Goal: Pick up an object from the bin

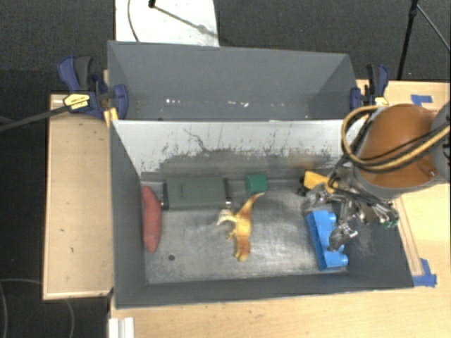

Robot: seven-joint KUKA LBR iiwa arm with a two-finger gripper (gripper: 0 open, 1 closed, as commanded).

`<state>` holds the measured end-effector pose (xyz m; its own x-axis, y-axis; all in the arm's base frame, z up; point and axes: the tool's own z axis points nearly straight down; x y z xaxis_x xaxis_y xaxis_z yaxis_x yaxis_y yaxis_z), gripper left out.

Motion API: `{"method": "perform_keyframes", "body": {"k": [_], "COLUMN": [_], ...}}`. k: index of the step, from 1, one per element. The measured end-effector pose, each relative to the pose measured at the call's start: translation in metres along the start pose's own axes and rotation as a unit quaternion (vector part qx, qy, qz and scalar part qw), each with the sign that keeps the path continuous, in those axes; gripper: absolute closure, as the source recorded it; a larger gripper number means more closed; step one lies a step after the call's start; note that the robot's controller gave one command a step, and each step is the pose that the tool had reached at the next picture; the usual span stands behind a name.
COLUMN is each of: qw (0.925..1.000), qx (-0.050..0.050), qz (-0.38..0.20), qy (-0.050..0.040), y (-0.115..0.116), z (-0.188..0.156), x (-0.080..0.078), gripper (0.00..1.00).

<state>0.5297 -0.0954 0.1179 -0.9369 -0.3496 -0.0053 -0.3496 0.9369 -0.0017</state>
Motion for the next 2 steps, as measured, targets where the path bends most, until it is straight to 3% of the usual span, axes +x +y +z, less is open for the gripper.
{"method": "perform_keyframes", "body": {"k": [1, 2], "qw": [0.9838, 0.9646], "qx": [0.000, -0.002], "qz": [-0.179, -0.264], "qy": [0.0008, 0.0012], "y": [-0.051, -0.017], "z": [-0.010, 0.008], "x": [0.016, 0.010], "gripper": [0.00, 0.00]}}
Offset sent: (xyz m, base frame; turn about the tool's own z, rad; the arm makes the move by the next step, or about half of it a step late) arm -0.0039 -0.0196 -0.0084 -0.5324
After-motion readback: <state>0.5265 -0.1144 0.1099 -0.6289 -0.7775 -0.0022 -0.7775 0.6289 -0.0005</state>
